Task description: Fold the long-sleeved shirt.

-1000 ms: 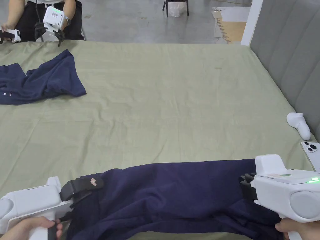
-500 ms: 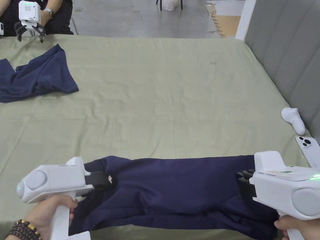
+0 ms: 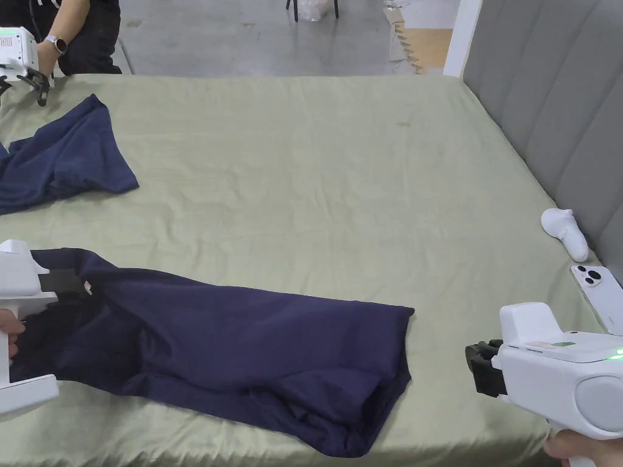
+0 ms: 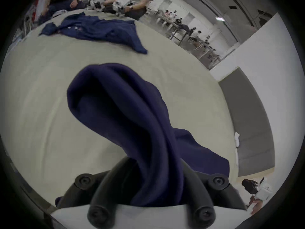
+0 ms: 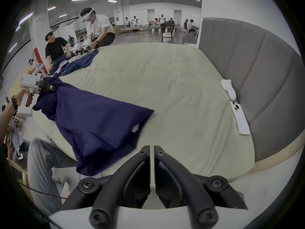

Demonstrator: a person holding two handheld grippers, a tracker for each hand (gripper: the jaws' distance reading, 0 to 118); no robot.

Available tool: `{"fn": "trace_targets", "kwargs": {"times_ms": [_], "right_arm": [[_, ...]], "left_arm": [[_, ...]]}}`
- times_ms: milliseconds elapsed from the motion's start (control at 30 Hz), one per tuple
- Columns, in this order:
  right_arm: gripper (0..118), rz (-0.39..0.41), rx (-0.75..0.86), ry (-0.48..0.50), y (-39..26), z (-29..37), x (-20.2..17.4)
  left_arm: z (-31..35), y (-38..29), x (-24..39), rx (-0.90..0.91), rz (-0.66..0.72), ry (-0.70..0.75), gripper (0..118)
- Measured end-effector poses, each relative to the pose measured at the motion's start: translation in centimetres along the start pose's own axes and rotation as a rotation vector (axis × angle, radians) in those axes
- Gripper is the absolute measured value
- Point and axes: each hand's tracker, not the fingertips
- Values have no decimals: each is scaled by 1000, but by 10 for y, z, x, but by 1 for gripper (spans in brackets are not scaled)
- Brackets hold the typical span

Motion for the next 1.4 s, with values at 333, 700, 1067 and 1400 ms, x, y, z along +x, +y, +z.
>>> {"fn": "trace_targets", "kwargs": {"times_ms": [333,700,1067,1400], "right_arm": [[3,11,8,34,2,-4,-6],[3,-58,24,34,-24,17,20],[3,-115,6,-2,-38,16,39],[3,-103,17,39,-34,12,20]], "left_arm": [[17,-55,142,-37,-155,-462,14],[-136,-157,230,-362,-121,-434,103],[3,-98,203,-78,-58,-663,96],[-15,-151,188,-15,-513,-185,5]]}}
